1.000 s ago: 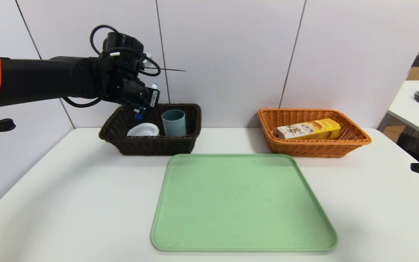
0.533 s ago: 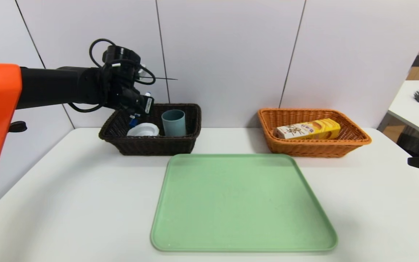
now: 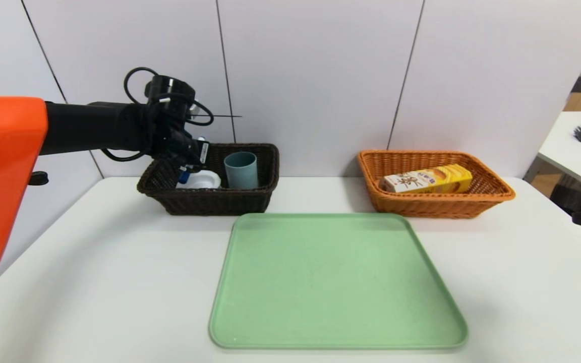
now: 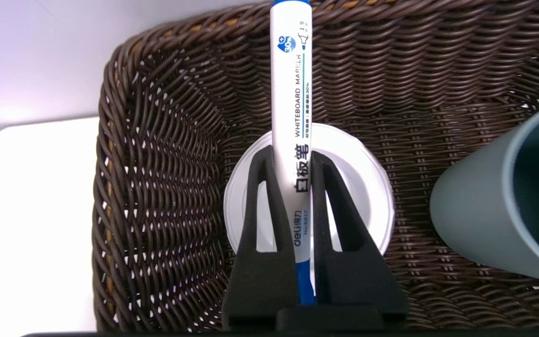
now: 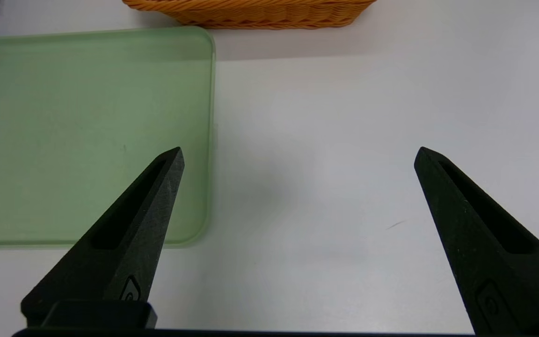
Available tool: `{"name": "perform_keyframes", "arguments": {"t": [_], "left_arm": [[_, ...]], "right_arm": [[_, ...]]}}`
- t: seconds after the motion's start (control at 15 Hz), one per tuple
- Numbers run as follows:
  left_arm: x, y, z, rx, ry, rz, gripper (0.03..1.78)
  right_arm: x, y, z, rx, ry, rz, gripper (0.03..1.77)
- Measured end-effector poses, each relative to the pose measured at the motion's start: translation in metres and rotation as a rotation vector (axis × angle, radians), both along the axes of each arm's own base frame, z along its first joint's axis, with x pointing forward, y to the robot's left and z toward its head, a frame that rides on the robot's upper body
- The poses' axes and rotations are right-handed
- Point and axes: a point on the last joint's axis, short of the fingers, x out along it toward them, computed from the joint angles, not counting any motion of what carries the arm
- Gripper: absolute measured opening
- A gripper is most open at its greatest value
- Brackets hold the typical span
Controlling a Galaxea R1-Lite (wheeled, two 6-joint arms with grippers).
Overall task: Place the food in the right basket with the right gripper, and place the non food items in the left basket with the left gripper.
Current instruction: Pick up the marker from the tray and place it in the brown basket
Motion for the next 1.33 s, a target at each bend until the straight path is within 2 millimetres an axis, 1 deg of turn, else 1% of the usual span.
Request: {"name": "perform_keyframes", "arguments": {"t": [0.33, 0.93, 1.0, 1.07, 1.13, 1.27, 1.33], "left_arm": [[0.003, 0.002, -0.009, -0.004, 0.025, 0.013, 0.15], [0.007, 0.001, -0.016, -0.018, 0.033, 0.033, 0.15], [0.007, 0.001, -0.016, -0.017, 0.034, 0.033, 0.28], [0.008, 0.001, -0.016, -0.016, 0.033, 0.034, 0.46], [0.008, 0.001, -0.016, -0.016, 0.032, 0.033, 0.6], [0.008, 0.001, -0.017, -0.016, 0.032, 0.033, 0.86], [0.008, 0.001, -0.017, -0.016, 0.032, 0.033, 0.96]], "right_arm": [[-0.003, 0.0, 0.004, -0.002, -0.018, -0.007, 1.7], [-0.003, -0.001, 0.005, -0.003, -0.023, -0.009, 1.7], [-0.003, -0.001, 0.005, -0.003, -0.023, -0.009, 1.7], [-0.003, -0.001, 0.005, -0.002, -0.023, -0.009, 1.7], [-0.003, -0.001, 0.005, -0.002, -0.023, -0.009, 1.7], [-0.003, -0.001, 0.005, -0.003, -0.022, -0.01, 1.7], [-0.003, -0.001, 0.005, -0.003, -0.022, -0.009, 1.7]]}}
